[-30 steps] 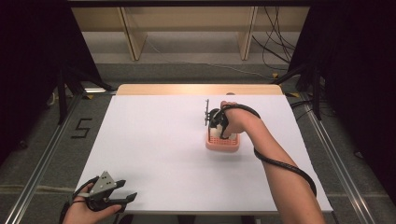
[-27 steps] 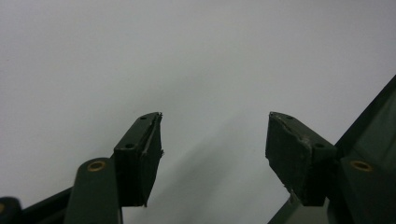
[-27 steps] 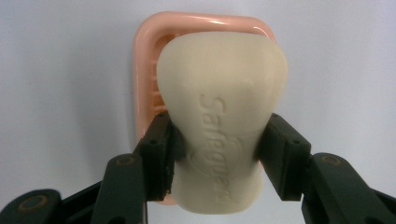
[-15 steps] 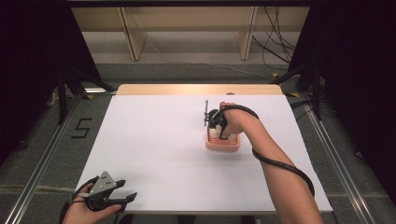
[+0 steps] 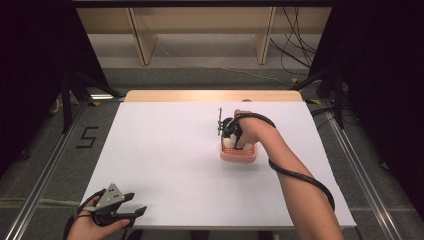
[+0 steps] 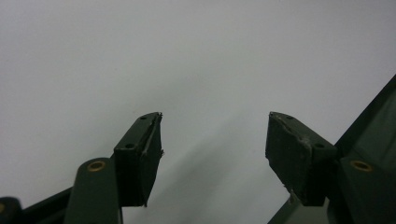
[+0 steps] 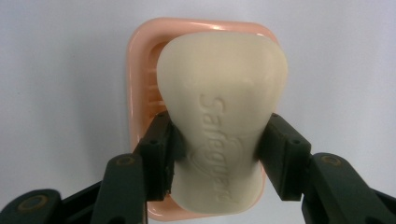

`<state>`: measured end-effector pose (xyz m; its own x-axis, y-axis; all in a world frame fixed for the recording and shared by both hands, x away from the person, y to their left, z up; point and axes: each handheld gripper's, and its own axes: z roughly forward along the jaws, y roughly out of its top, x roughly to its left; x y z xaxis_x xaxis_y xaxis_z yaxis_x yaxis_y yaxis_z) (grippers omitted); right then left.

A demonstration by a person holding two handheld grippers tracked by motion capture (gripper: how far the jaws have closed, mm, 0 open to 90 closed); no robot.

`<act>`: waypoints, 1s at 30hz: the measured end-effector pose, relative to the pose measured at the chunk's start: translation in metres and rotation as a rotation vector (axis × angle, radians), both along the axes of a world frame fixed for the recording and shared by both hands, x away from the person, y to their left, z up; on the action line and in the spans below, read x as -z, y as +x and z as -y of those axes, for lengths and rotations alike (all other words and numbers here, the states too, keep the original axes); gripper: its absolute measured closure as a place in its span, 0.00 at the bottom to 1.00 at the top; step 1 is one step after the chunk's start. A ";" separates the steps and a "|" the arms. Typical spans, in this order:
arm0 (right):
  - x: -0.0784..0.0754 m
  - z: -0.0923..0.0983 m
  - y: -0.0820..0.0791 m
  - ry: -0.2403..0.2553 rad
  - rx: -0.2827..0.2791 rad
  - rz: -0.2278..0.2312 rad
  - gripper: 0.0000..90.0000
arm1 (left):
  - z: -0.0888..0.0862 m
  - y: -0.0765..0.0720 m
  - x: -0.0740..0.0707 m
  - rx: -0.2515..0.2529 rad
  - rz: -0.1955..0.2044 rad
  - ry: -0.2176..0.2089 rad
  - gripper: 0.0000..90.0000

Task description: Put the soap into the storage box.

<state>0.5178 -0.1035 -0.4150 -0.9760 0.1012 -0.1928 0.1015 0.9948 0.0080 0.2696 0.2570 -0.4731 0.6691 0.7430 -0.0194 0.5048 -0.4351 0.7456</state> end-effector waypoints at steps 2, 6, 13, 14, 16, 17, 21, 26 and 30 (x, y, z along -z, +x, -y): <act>0.001 0.000 0.000 -0.002 0.000 -0.004 0.56 | 0.000 0.000 0.000 0.000 -0.002 -0.003 0.40; 0.003 0.001 0.001 -0.009 0.000 0.001 0.56 | 0.000 0.000 0.001 -0.004 0.002 0.004 0.40; 0.006 0.003 0.000 -0.018 0.058 -0.021 0.56 | 0.000 0.000 0.001 -0.007 0.001 0.004 0.40; 0.007 0.004 0.000 -0.008 0.061 -0.025 0.56 | 0.001 0.001 0.001 -0.012 0.009 0.010 0.40; 0.006 0.003 0.000 -0.023 0.062 -0.018 0.56 | 0.001 0.001 0.001 -0.012 0.008 0.008 0.40; 0.006 0.003 0.000 -0.021 0.060 -0.019 0.56 | 0.001 0.001 0.001 -0.012 0.009 0.008 0.40; 0.006 0.003 0.001 -0.026 0.062 -0.016 0.56 | 0.000 0.000 0.001 -0.004 -0.001 -0.003 0.40; 0.008 0.003 0.005 -0.010 0.011 -0.006 0.56 | 0.000 0.000 0.000 -0.001 -0.002 -0.004 0.40; 0.010 0.003 0.002 -0.024 0.072 -0.024 0.56 | -0.001 0.001 0.000 0.015 0.012 0.008 0.40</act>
<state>0.5198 -0.1066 -0.4247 -0.9709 0.1663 -0.1723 0.1722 0.9849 -0.0196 0.2706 0.2581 -0.4727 0.6799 0.7333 -0.0054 0.4892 -0.4481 0.7483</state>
